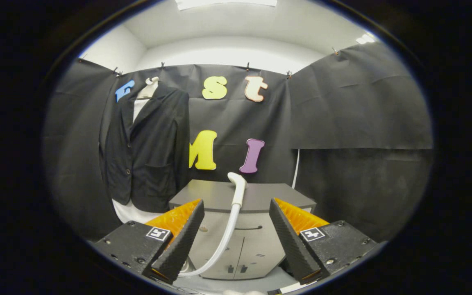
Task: Iron the clothes twice with a garment steamer, once on the left side and once on the right side.
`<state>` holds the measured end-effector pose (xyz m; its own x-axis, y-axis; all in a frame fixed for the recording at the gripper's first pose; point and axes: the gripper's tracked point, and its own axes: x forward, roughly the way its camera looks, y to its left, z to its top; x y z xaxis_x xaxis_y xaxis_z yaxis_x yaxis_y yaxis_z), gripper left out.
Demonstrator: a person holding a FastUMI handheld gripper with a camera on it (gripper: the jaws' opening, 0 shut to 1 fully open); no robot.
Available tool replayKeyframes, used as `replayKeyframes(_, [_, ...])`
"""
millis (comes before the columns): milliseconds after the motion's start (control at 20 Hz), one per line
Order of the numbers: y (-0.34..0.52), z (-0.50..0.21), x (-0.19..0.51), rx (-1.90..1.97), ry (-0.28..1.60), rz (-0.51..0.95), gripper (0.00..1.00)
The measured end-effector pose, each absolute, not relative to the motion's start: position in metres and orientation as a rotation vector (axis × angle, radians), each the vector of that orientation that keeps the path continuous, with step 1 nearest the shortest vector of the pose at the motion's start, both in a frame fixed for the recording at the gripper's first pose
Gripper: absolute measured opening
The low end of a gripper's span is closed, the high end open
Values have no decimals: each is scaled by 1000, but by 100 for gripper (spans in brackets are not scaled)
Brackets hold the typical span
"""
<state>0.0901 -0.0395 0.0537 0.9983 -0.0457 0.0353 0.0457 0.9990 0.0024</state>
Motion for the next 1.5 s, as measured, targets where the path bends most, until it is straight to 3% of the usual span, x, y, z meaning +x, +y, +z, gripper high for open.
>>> replayKeyframes(700, [-60,67,307,39,107,-4,100])
replayKeyframes(1150, [-60,22,417,58,328,38,99])
replayKeyframes(1450, [-63,-22,442,85,504,34,92])
replayKeyframes(1500, [-63,-26,444,97,521,31,87])
